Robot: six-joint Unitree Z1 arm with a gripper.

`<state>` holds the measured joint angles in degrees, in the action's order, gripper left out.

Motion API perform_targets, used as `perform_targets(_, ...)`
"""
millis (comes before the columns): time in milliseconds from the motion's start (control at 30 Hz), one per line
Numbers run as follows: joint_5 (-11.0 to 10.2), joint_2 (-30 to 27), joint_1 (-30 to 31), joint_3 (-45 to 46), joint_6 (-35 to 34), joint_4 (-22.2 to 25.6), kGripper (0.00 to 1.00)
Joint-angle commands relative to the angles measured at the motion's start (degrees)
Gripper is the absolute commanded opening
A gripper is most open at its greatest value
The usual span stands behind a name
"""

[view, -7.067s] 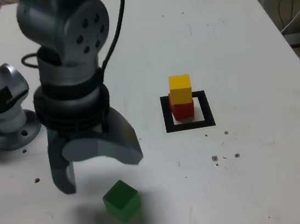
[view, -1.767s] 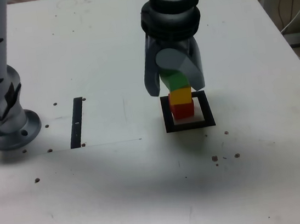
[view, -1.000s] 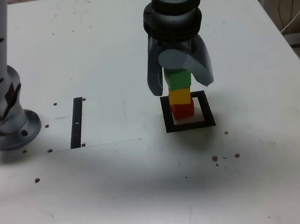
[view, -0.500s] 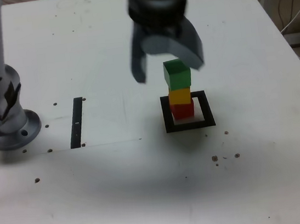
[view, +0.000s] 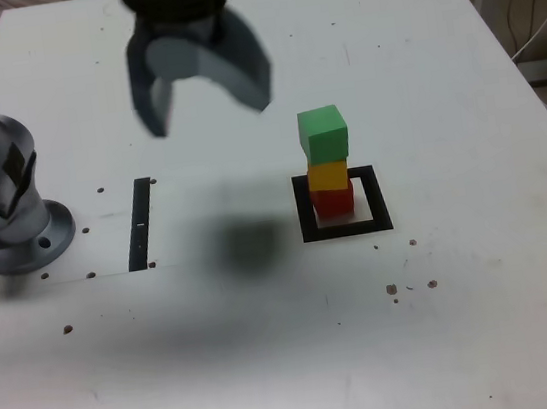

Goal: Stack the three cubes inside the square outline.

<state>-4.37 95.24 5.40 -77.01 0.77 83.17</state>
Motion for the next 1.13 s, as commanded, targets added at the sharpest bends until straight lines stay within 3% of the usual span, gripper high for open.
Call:
perform_targets(0, 0.5, -1.3, -0.4, 3.9, -0.1, -1.1, 0.99)
perform_targets(333, 1.5, -5.9, -0.5, 17.2, -1.2, -6.7, 1.00)
perform_targets(600, 7.2, -8.7, -0.5, 22.1, -4.7, -3.7, 1.00)
perform_targets(733, 8.8, -8.7, -0.5, 25.4, -4.7, -4.8, 1.00)
perform_targets(933, 9.5, -9.2, -0.5, 28.0, -4.1, -7.6, 1.00)
perform_targets(1100, 8.1, -8.7, -0.5, 28.3, -3.9, -9.9, 1.00)
